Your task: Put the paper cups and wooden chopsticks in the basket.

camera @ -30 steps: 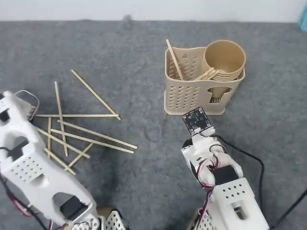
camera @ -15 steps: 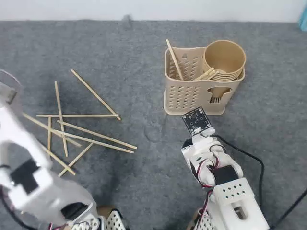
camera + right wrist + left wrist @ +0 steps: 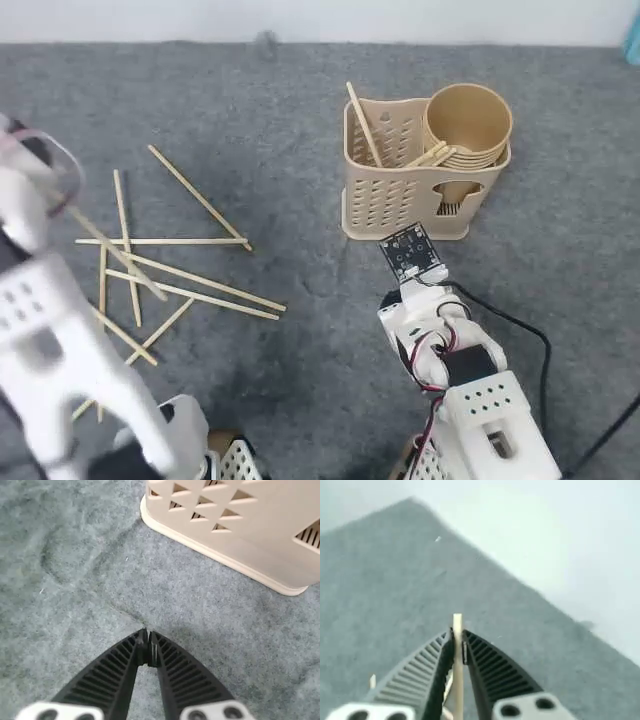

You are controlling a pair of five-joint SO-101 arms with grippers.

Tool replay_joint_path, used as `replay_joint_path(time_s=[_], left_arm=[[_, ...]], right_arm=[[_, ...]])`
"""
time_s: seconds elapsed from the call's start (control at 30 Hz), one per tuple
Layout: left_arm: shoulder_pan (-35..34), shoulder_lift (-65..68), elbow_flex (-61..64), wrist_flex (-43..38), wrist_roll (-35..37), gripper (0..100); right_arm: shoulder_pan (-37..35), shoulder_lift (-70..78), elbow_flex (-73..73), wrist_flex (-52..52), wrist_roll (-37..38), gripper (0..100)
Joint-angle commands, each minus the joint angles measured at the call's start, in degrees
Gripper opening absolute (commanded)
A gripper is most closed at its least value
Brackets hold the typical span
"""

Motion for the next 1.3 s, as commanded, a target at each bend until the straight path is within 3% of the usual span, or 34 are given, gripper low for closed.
replay_joint_path(time_s=[0.0, 0.23, 0.57, 0.7, 0.93, 1.27], left_arm=[[4.57, -18.02, 15.16, -13.71, -1.05, 1], [18.02, -31.03, 26.15, -32.18, -1.32, 1], [45.10, -26.73, 25.01, -66.11, -1.32, 1], [50.29, -15.12, 16.13, -63.65, -1.32, 1], [51.25, 5.98, 1.10, -62.42, -1.14, 1], [51.25, 12.66, 7.25, -62.59, -1.49, 1]], right_arm=[[-0.04, -1.10, -0.53, -1.27, 0.70, 1.3], [-0.22, -1.10, -0.53, -1.27, 0.53, 1.3], [0.04, -1.10, -0.44, -1.36, 0.62, 1.3], [-0.13, -1.10, -0.35, -1.45, 0.62, 1.3], [-0.04, -1.10, -0.35, -1.45, 0.79, 1.3], [-0.31, -1.19, -0.44, -1.27, 0.88, 1.3]])
